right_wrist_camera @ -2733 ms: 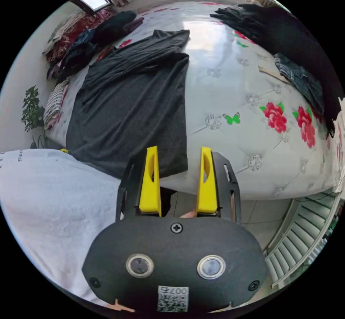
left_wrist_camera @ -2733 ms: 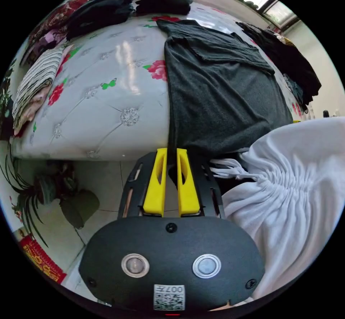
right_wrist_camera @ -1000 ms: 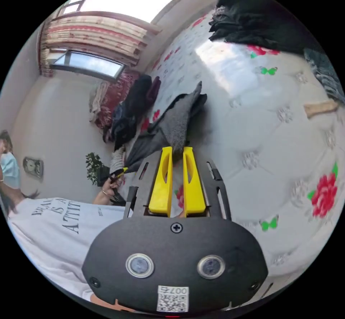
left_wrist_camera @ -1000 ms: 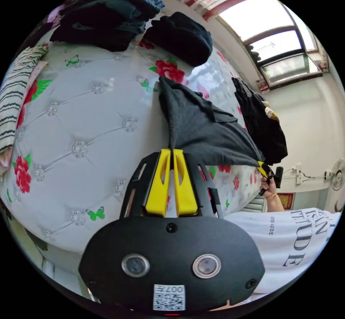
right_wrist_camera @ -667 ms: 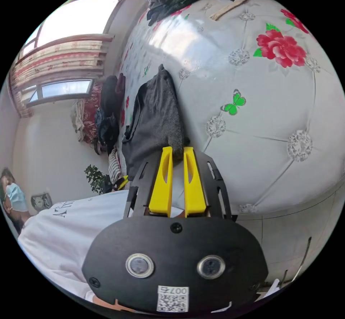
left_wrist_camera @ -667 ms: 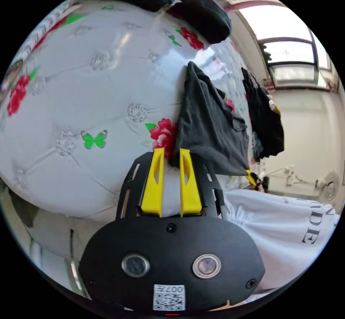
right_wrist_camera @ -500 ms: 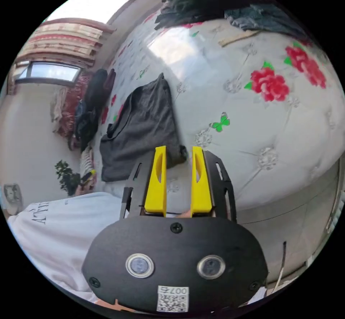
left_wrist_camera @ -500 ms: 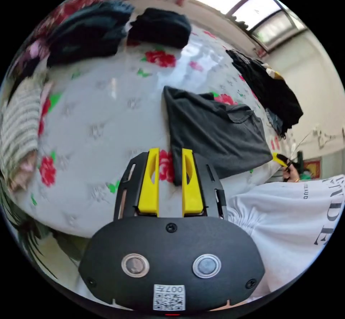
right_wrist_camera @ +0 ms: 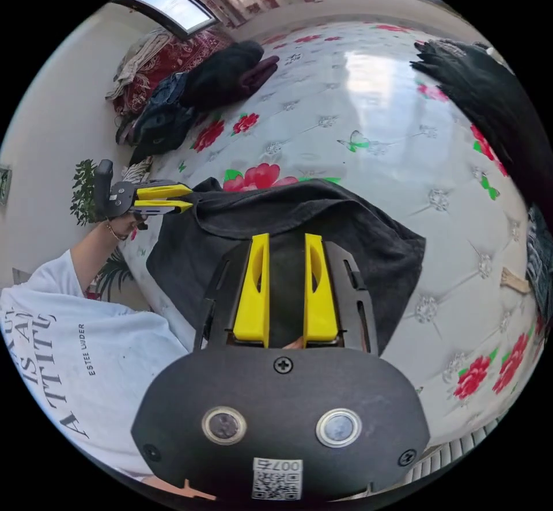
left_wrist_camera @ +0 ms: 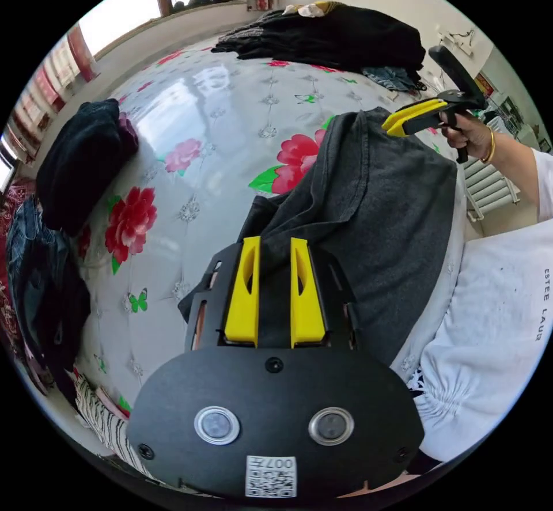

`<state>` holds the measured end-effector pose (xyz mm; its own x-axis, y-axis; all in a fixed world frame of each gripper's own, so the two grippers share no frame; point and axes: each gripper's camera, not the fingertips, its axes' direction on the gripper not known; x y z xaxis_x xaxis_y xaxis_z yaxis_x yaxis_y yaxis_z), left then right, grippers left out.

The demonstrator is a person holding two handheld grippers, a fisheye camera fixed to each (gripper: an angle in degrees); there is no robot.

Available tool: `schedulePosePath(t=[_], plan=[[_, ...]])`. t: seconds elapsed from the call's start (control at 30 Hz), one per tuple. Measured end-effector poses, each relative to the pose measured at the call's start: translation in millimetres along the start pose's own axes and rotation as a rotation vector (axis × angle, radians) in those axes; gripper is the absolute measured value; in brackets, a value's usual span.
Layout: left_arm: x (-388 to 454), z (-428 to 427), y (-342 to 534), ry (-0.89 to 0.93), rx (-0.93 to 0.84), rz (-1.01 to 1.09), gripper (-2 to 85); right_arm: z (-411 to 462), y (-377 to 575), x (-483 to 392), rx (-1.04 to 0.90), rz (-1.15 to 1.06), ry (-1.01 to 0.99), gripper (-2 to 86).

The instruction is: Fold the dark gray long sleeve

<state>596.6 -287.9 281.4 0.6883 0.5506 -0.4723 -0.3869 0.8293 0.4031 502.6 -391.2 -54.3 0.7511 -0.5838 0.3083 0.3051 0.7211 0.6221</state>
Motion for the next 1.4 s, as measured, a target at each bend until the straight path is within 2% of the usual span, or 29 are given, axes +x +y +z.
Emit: schedulePosePath(t=[0.03,0.1,0.17,0.33,0.37,0.47,0.5,0.57,0.63,0.73,0.8,0.87,0.97,1.03,1.1,1.27,1.4], plan=[[-2,6,-5,-0.008,-0.022,-0.010,0.5,13,-14,0,-0.023,0.003,-0.012,5.3],[-14,12,-8,0.006,-0.043,-0.069,-0.4,28,-31,2,-0.043,0.014,-0.027,5.3],[-38,16,-10,0.096,-0.067,-0.174,-0.7,34,-44,7,-0.030,0.037,-0.034,5.3],[-121,-3,26,0.295,0.172,-0.627,-0.5,27,-61,47,0.121,0.215,-0.113,6.2],[-123,-6,31,0.304,0.197,-0.639,-0.3,27,-61,51,0.122,0.222,-0.118,6.2],[-101,-35,42,0.294,0.308,-0.472,3.0,17,-50,49,0.136,0.172,-0.143,6.2],[-79,-45,43,0.273,0.311,-0.336,4.5,12,-40,40,0.133,0.106,-0.133,6.2],[-47,-51,43,0.222,0.265,-0.172,6.0,13,-26,20,0.092,-0.023,-0.077,6.0],[-15,-42,35,0.167,0.165,-0.027,6.6,37,-15,-10,-0.039,-0.207,0.023,5.3],[1,-13,15,0.120,0.004,0.062,3.2,79,-13,-32,-0.185,-0.340,0.147,3.1],[-4,-14,9,0.058,0.029,0.046,1.0,86,-18,-35,-0.174,-0.360,0.201,1.5],[-31,-25,3,0.135,0.057,-0.069,0.1,80,-30,-24,-0.144,-0.310,0.204,0.7],[-89,-44,17,0.259,0.196,-0.342,-0.1,65,-50,12,-0.097,-0.181,0.100,0.3],[-131,-44,38,0.382,0.273,-0.608,0.6,55,-53,46,-0.026,-0.063,0.040,0.6],[-147,-42,53,0.411,0.315,-0.734,2.5,47,-46,71,0.042,0.045,0.017,1.7],[-149,-70,94,0.335,0.336,-0.887,4.8,-5,24,126,0.186,0.252,-0.070,5.8],[-117,-113,155,0.250,0.353,-0.933,4.7,-59,156,178,0.291,0.503,-0.089,8.5]])
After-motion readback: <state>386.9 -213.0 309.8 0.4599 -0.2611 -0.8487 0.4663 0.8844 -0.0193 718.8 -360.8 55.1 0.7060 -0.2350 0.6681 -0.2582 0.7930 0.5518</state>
